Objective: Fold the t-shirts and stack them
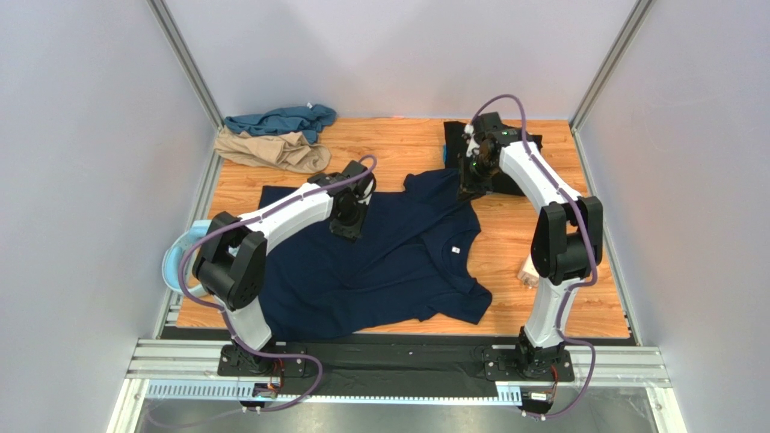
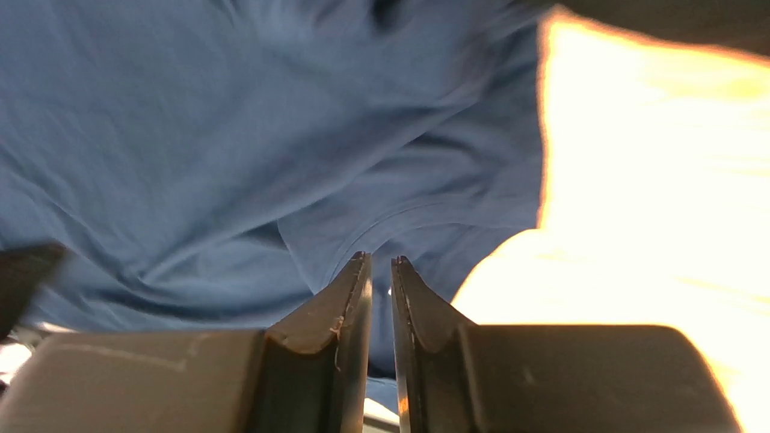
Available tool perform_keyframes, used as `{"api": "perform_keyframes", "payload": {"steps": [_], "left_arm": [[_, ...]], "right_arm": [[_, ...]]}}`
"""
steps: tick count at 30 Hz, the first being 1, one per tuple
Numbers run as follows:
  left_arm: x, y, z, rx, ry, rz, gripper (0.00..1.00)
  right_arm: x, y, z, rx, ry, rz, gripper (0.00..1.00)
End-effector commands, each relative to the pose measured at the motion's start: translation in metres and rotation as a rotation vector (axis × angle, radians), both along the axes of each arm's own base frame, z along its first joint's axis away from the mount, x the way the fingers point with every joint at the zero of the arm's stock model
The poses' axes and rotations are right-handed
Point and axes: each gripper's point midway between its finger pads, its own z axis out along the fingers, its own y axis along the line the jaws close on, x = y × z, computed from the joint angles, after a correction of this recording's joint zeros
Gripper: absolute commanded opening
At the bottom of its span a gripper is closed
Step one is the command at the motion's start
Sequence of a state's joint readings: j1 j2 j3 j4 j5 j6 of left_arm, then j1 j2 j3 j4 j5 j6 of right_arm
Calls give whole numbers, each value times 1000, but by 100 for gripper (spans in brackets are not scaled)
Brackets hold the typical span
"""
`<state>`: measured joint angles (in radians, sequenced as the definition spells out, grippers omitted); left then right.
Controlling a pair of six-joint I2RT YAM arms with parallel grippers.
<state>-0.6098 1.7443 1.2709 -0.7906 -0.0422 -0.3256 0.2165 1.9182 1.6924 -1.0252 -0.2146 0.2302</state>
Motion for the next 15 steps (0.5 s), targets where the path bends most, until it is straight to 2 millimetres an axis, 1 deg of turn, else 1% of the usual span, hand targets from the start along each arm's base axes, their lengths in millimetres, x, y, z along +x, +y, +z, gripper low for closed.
{"api": "perform_keyframes", "payload": {"steps": [1,2,3,4,6,7,9,11,12,15], "left_arm": [[35,-9,13,15,-46,-20,21],[37,-11,11,21,-37,-34,21],[38,-12,3,34,-5,-41,20],[45,-18,8,22,-17,-45,20],[46,-21,5,21,5,-41,20],[47,-23,7,14,4,-41,20],[44,-25,7,-2,14,-32,20],[42,-24,6,-5,16,-24,20],[38,-21,4,-3,22,-23,20],[29,-14,1,12,29,-22,19]], "right_arm": [[-13,35,-42,31,85,83,19],[-12,37,-48,27,95,89,19],[-12,42,-54,25,111,95,18],[-10,44,-63,19,138,95,18],[-9,46,-71,10,171,95,18],[-10,45,-80,-7,195,91,18],[-13,42,-83,-29,219,92,18],[-23,33,-91,-68,257,87,17],[-29,30,-94,-80,276,82,16],[-59,19,-99,-112,348,77,9]]}}
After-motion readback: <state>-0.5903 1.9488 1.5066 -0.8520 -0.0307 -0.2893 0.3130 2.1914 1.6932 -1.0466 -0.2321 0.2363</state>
